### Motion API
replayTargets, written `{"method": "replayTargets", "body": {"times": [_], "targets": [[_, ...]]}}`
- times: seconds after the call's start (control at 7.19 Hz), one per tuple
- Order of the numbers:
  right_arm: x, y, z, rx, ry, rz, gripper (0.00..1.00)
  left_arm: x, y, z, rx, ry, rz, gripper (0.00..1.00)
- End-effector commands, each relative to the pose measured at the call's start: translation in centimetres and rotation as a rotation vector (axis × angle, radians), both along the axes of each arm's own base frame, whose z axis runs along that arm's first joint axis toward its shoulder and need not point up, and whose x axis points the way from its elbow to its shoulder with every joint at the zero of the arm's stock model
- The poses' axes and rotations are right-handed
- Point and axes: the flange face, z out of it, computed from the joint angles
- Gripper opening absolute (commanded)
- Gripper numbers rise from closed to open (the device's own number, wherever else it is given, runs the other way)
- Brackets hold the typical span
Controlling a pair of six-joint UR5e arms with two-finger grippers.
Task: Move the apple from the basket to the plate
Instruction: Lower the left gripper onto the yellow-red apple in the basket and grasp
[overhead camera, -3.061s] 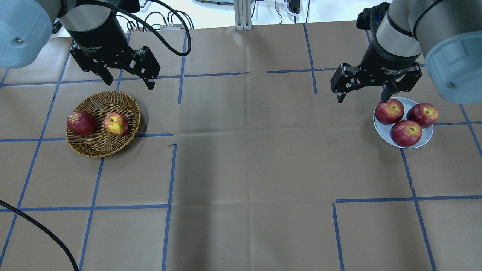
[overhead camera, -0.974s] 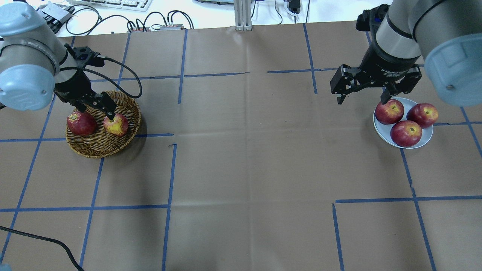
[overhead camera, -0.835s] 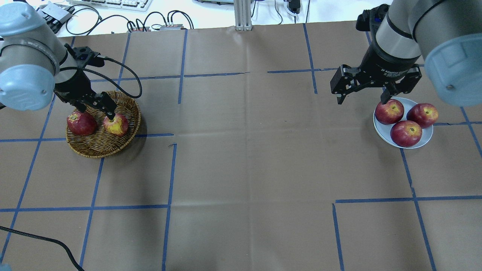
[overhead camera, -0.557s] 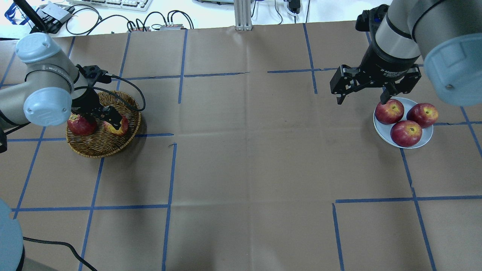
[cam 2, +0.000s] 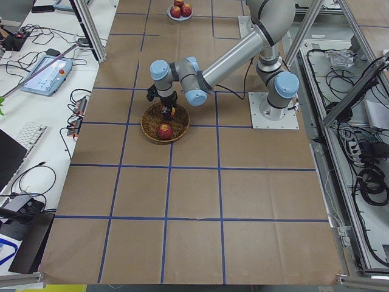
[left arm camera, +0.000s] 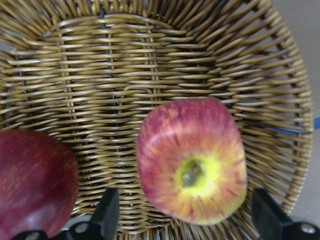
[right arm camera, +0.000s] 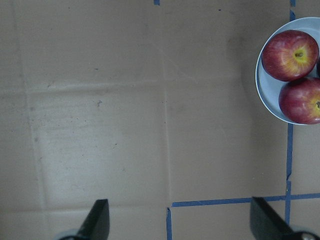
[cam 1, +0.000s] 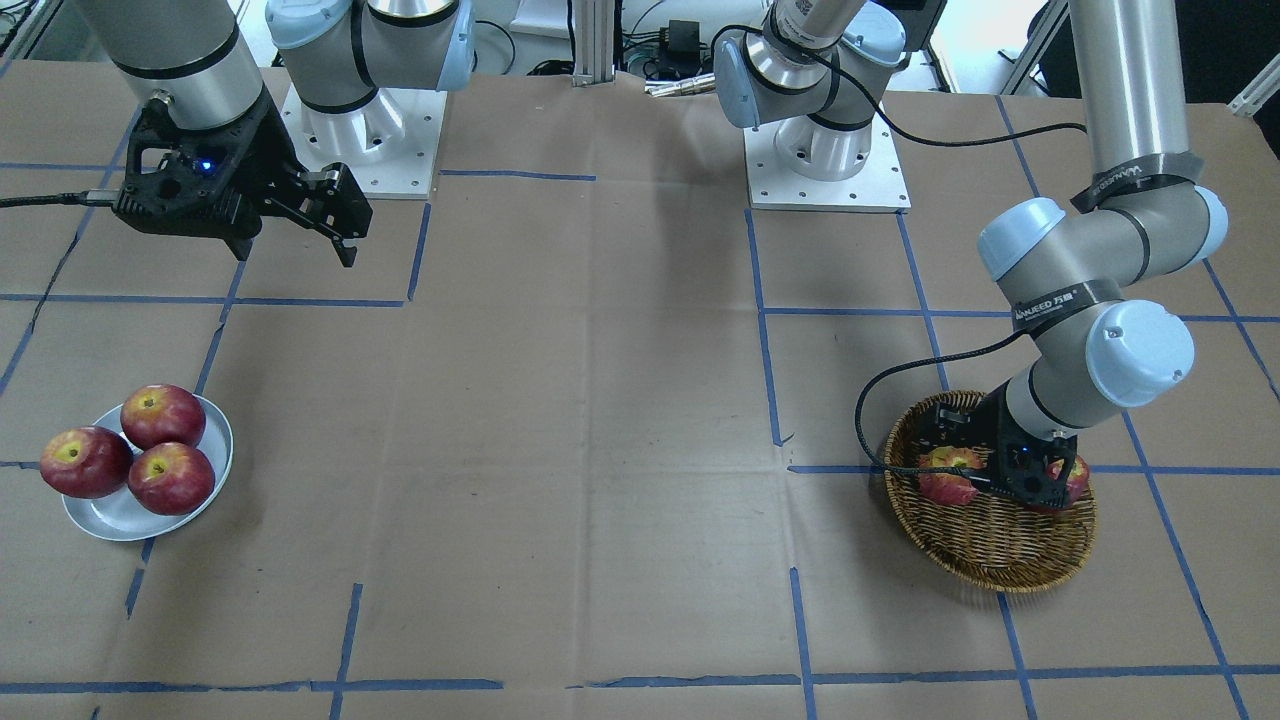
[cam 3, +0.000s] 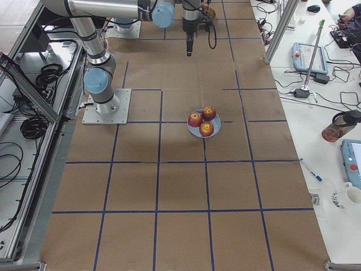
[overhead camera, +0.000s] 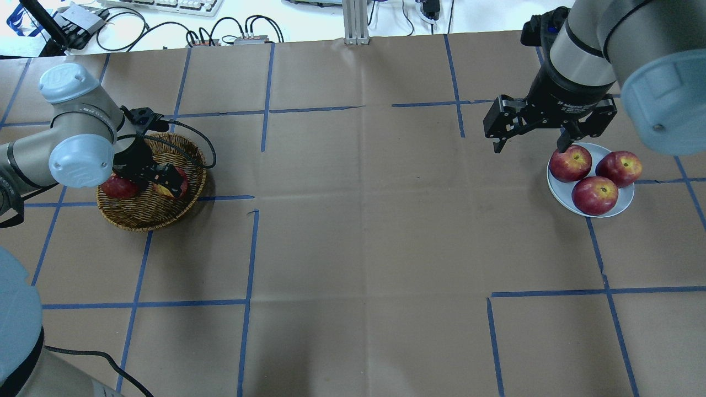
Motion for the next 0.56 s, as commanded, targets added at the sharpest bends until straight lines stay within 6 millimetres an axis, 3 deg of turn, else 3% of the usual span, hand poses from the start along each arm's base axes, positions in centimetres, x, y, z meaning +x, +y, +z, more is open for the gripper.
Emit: {"method": "replayTargets", "body": {"times": [0.0, 0.28, 0.42], "targets": [[0.0, 0.0, 0.0, 0.0, 0.0, 0.0, 1.0, -0.1, -0.1, -0.1, -0.024, -0.001, 0.013, 0.7], [0.0, 0.0, -0.1, 0.001, 0.0, 0.0, 1.0, -0.1, -0.6, 0.6, -0.04, -0.007, 0.017, 0.44], [0.0, 0.0, -0.1, 0.001, 0.0, 0.0, 1.0, -1.2, -0.6, 1.0, -0.045, -0.011, 0.04, 0.37]]}}
